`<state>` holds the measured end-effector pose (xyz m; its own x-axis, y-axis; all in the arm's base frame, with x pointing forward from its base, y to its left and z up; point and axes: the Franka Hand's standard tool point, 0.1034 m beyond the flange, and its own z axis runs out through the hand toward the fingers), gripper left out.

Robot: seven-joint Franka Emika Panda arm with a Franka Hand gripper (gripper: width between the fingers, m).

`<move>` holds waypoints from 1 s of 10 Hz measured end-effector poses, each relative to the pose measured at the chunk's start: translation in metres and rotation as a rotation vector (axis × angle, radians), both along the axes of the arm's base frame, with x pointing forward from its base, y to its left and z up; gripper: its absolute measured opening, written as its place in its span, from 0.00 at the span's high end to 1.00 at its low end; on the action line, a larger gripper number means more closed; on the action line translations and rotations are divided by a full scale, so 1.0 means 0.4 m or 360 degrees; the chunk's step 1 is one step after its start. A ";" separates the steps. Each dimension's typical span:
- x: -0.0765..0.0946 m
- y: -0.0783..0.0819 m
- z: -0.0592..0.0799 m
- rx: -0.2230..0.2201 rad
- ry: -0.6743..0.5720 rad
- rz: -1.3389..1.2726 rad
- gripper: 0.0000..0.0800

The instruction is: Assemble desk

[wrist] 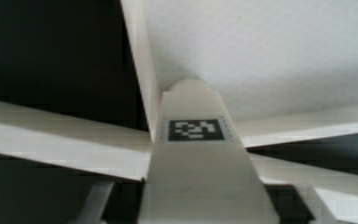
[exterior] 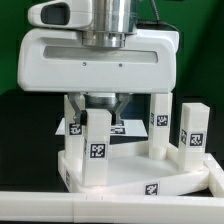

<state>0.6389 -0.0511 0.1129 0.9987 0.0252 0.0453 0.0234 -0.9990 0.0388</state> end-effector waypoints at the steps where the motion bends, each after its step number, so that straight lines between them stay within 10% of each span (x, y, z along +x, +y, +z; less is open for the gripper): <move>1: 0.000 0.002 0.000 0.0007 -0.0006 -0.0155 0.64; 10: -0.002 -0.002 -0.004 0.0140 -0.0029 -0.1644 0.64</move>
Offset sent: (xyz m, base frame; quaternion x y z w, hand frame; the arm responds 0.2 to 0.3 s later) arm -0.0065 -0.0028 -0.0058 0.0217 -0.0195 0.2263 0.9736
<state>0.6383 -0.0518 0.1113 0.5306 -0.8474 0.0210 -0.8463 -0.5310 -0.0437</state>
